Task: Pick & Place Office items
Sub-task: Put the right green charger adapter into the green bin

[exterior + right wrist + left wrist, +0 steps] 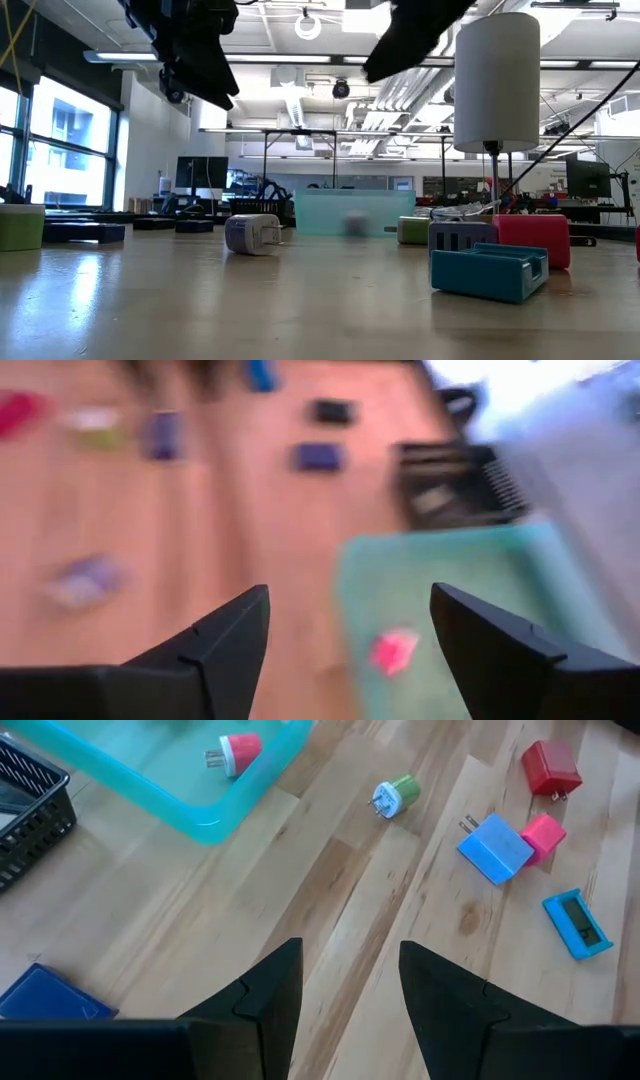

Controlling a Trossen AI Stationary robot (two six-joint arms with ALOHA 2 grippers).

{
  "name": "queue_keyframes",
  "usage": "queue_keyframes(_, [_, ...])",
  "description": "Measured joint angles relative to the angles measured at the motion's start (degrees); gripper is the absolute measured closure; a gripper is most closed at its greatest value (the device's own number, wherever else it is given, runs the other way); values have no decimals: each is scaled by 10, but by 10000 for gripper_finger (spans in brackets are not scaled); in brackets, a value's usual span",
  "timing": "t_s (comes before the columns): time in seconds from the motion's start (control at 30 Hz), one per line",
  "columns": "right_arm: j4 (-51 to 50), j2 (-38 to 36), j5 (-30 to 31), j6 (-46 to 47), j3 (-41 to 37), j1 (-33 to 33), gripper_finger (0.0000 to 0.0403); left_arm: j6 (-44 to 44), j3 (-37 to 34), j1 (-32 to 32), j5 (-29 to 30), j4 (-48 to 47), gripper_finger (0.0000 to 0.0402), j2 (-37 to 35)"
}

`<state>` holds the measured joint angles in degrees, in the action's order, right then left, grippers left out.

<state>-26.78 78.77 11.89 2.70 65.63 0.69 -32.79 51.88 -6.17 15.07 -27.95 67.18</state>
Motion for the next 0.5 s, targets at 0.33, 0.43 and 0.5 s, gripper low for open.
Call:
queue_keyframes(0.33, [-202,-29,-198,160,-1,-74,142,4,0,-8,-4,13,240,23])
queue_keyframes(0.43, [-242,-22,-166,173,-1,-97,145,3,0,-12,-4,18,240,34])
queue_keyframes(0.5, [-244,-14,-123,193,-1,-114,147,2,0,-12,-4,19,240,43])
